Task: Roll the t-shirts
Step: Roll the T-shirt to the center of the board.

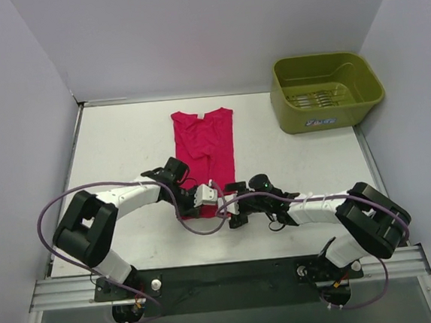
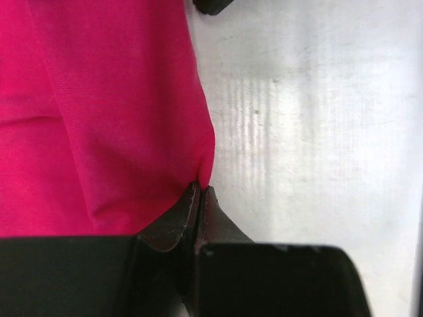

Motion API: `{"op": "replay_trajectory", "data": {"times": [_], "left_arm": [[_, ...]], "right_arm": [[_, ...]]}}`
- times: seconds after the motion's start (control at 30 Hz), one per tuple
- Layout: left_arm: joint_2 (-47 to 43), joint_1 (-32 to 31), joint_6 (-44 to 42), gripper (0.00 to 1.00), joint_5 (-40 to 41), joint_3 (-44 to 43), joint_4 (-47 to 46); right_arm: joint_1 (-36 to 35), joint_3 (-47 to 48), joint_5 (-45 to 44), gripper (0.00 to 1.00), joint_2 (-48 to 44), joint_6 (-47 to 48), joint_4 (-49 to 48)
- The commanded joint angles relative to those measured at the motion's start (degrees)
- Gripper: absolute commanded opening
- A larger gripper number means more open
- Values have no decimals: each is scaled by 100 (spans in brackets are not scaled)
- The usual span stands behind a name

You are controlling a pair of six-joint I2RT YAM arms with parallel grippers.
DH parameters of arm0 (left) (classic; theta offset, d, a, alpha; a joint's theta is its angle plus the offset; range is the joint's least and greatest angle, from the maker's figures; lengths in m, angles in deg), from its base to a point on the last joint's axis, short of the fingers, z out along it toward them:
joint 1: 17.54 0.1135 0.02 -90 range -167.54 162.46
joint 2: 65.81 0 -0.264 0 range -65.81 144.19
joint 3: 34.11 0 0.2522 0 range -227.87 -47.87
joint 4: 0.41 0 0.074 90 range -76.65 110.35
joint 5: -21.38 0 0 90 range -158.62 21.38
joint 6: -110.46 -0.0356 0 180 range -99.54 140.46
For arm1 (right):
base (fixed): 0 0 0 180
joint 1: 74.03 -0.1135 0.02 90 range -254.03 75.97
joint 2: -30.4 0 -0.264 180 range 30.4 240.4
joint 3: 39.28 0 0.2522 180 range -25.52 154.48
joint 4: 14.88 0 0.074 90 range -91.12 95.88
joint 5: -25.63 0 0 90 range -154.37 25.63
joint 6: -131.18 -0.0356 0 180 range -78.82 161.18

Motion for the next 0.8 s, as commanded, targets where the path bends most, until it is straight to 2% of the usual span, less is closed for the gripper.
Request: {"op": "replay_trajectory", "data": {"times": [0.0,0.17,0.3,0.5,0.63,0.77], "left_arm": [[560,360,328,0,-1062,-906,1644],[719,431,178,0,-1290,-1118,1961],[1079,536,-85,0,-1616,-1539,2602],[1492,738,98,0,-2020,-1917,2973],[1650,861,327,0,-2065,-2014,2876],[1747,923,415,0,-2126,-2085,2876]], "right_arm": [[-100,-159,596,79,-96,98,-142],[-100,-256,526,79,62,80,-529],[-100,-274,491,80,220,-7,-898],[-170,-177,482,80,484,-87,-1206],[-170,-186,526,80,239,-209,-1137],[-170,-45,719,80,-130,-437,-452]]}}
